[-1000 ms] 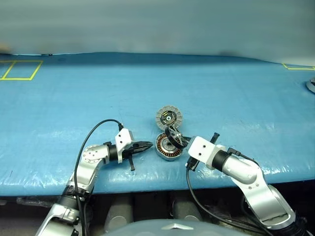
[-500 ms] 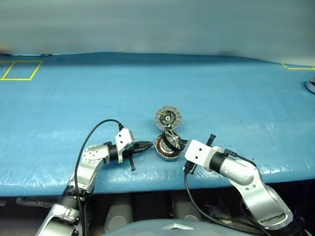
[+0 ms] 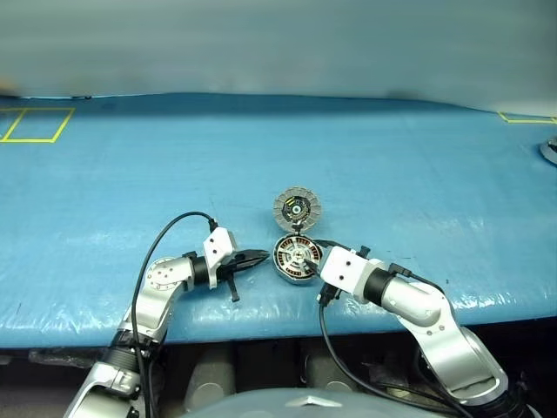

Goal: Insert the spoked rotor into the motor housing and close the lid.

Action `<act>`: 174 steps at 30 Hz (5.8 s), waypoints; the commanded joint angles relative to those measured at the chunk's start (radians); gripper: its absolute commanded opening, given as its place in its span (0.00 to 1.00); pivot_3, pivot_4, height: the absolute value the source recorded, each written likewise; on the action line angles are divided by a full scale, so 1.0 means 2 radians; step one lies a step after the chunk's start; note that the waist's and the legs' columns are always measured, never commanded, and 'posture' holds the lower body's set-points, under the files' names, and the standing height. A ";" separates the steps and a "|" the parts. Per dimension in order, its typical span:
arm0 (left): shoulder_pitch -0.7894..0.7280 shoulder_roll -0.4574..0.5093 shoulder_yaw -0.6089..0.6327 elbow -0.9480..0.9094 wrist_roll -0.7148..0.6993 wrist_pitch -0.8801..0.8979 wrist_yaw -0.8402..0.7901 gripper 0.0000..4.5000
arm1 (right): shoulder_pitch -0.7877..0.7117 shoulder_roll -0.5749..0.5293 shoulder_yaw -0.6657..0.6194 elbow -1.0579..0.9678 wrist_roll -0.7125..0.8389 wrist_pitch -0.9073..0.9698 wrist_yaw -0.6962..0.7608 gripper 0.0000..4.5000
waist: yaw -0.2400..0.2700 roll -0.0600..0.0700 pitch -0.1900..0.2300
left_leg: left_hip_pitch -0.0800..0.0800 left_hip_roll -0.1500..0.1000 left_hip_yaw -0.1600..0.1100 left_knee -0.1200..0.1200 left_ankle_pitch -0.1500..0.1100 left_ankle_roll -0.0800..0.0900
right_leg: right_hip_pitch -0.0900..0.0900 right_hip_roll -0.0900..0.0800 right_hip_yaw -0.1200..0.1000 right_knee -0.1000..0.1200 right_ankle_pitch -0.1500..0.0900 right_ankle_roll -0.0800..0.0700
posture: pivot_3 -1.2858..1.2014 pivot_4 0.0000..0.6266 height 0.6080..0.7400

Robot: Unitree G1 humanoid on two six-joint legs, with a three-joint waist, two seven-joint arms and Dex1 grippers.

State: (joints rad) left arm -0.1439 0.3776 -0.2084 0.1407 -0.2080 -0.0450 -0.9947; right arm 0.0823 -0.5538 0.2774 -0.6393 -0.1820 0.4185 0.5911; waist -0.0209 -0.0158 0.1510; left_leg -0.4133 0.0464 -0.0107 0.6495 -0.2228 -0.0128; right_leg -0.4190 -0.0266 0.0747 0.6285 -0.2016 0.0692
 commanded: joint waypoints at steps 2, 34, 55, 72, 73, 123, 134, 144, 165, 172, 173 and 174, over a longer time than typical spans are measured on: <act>0.000 -0.004 0.001 -0.012 -0.001 -0.008 0.007 0.00 | -0.010 0.013 -0.021 -0.009 0.033 0.000 0.003 0.46 | 0.000 0.000 0.000 | 0.000 0.000 0.000 0.000 0.000 0.000 | 0.000 0.000 0.000 0.000 0.000 0.000 | 0.52 0.24 1.00; 0.001 -0.038 0.020 -0.007 -0.017 -0.001 0.057 0.00 | -0.180 0.048 -0.110 0.219 0.018 0.051 -0.099 0.01 | -0.002 0.000 0.000 | 0.001 0.000 0.000 0.000 0.000 0.000 | 0.001 0.000 0.000 0.000 0.000 0.000 | 0.52 0.24 1.00; 0.034 -0.028 0.036 -0.027 -0.012 -0.007 0.086 0.00 | -0.288 0.053 -0.102 0.343 0.266 0.041 0.231 0.01 | -0.007 0.001 0.001 | 0.001 0.000 -0.001 -0.001 0.000 0.000 | 0.001 0.001 0.000 0.000 0.001 0.001 | 0.52 0.24 1.00; 0.014 -0.033 0.042 -0.014 -0.018 0.005 0.079 0.00 | -0.091 0.034 -0.031 0.183 0.198 0.013 0.122 0.01 | -0.008 0.001 0.000 | 0.001 0.000 -0.001 0.000 0.000 0.000 | 0.001 0.000 0.000 0.000 0.000 0.000 | 0.52 0.24 1.00; 0.014 -0.034 0.040 -0.014 -0.017 0.004 0.080 0.00 | -0.087 0.039 -0.027 0.192 0.190 0.009 0.110 0.01 | -0.008 0.001 0.000 | 0.001 0.000 -0.001 0.000 0.000 0.000 | 0.002 0.000 0.000 0.000 0.000 0.000 | 0.52 0.24 1.00; 0.025 -0.054 0.026 -0.014 0.001 -0.004 0.095 0.00 | -0.061 0.045 -0.047 0.132 0.259 -0.011 0.091 0.67 | -0.003 0.000 0.000 | 0.001 0.000 -0.001 0.000 0.000 0.000 | 0.001 0.000 0.000 0.000 0.000 0.000 | 0.52 0.24 1.00; 0.032 -0.053 0.028 -0.019 0.001 -0.003 0.099 0.00 | -0.067 0.029 -0.012 0.189 0.194 -0.055 0.090 0.67 | -0.003 0.000 0.000 | 0.001 0.000 -0.001 0.000 0.000 0.000 | 0.001 0.000 0.000 0.000 0.000 0.000 | 0.52 0.24 1.00; 0.037 -0.053 0.027 -0.021 0.000 -0.002 0.102 0.00 | -0.070 0.048 -0.014 0.200 0.196 -0.048 0.081 0.67 | -0.006 0.000 0.000 | 0.001 0.000 -0.001 0.000 0.000 0.000 | 0.001 0.000 0.000 0.000 0.000 0.000 | 0.52 0.24 1.00; 0.033 -0.051 0.027 -0.022 -0.001 0.001 0.101 0.00 | -0.065 0.049 -0.019 0.218 0.203 -0.029 0.077 0.67 | -0.007 -0.001 -0.001 | 0.002 0.000 -0.001 0.001 0.000 0.000 | 0.002 0.000 0.000 0.000 0.000 0.000 | 0.52 0.24 1.00; 0.033 -0.053 0.024 -0.021 0.000 -0.001 0.100 0.00 | -0.069 0.040 -0.024 0.181 0.238 -0.008 0.103 0.67 | -0.004 -0.001 -0.001 | 0.001 0.000 -0.001 0.000 0.000 0.000 | 0.001 0.000 0.000 0.000 0.000 0.000 | 0.52 0.24 1.00; 0.033 -0.053 0.024 -0.021 0.000 -0.001 0.100 0.00 | -0.070 0.039 -0.022 0.183 0.233 -0.010 0.101 0.67 | -0.003 -0.001 -0.001 | 0.001 0.000 -0.001 0.000 0.000 0.000 | 0.001 0.000 0.000 0.000 0.000 0.000 | 0.52 0.24 1.00; 0.033 -0.053 0.024 -0.020 0.001 -0.001 0.100 0.00 | -0.072 0.037 -0.020 0.187 0.226 -0.013 0.099 0.67 | -0.003 -0.001 -0.001 | 0.001 0.000 -0.001 -0.001 0.000 0.000 | 0.001 0.000 0.000 0.000 0.000 0.000 | 0.52 0.24 1.00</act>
State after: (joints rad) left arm -0.0685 0.2765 -0.1536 0.1206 -0.2040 -0.0333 -0.7895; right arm -0.0641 -0.4699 0.2251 -0.2581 0.2780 0.3849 0.7794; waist -0.0266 -0.0175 0.1481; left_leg -0.4110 0.0466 -0.0122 0.6482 -0.2230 -0.0125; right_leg -0.4166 -0.0259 0.0742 0.6284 -0.2015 0.0687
